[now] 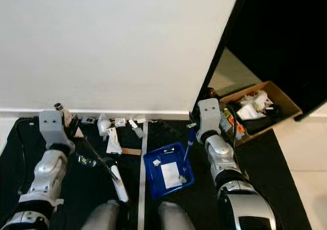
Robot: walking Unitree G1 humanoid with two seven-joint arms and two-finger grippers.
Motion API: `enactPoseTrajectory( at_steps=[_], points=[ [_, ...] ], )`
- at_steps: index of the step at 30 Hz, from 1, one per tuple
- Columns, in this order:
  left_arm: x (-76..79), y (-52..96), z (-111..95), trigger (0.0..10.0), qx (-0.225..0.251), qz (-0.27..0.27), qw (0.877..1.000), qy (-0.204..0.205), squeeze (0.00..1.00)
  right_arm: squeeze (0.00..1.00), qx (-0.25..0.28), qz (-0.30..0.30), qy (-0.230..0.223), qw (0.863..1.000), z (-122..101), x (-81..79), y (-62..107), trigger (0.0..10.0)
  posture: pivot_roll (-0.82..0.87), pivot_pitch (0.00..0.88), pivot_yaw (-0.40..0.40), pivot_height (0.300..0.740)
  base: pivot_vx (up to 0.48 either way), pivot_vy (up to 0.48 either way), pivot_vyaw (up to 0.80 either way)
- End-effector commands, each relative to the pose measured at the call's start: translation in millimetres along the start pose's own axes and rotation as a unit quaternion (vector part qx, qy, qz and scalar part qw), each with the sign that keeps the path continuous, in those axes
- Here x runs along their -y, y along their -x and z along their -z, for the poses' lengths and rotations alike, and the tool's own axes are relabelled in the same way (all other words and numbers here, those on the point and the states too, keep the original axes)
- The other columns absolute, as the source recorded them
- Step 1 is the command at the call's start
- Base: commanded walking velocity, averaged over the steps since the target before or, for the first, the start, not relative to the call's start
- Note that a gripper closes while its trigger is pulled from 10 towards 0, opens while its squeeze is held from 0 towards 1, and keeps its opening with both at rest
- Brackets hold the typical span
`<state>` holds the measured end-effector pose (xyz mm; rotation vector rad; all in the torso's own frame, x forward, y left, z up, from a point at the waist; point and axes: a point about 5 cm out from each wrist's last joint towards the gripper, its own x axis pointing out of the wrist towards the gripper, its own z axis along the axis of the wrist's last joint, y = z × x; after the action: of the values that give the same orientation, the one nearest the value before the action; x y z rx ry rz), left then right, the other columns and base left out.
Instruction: Sweep floor
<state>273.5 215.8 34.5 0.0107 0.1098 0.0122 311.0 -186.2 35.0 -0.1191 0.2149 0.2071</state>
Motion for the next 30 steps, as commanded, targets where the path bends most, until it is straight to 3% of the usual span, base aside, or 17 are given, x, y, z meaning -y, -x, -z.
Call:
enactPoseTrajectory(
  at_steps=[1,13,23,30],
  points=[
    [0.2,3.1,4.7,10.0,-0.010,-0.002,1.000,0.008,0.00,0.00,0.001,-0.005,-0.006,1.000,-0.3,-2.6,-0.8,10.0,0.06,0.044,-0.020,0.740,0.000,0.000,0.00],
    [0.6,5.2,5.1,10.0,-0.008,0.001,1.000,0.012,0.00,0.00,-0.001,-0.027,0.009,1.000,-0.2,-9.7,-1.8,10.0,0.06,0.047,-0.020,0.740,0.000,0.000,0.00],
    [1.4,5.1,4.2,10.0,-0.004,-0.005,1.000,0.004,0.00,0.00,-0.003,-0.029,0.012,0.999,0.2,-10.0,-1.7,10.0,0.06,0.047,-0.021,0.740,0.000,0.000,0.78],
    [-1.1,4.5,3.0,10.0,-0.001,-0.015,1.000,0.004,0.00,0.00,-0.002,-0.029,0.013,0.999,0.0,-9.9,-1.6,10.0,0.06,0.048,-0.021,0.740,0.000,-0.404,0.80]
  ],
)
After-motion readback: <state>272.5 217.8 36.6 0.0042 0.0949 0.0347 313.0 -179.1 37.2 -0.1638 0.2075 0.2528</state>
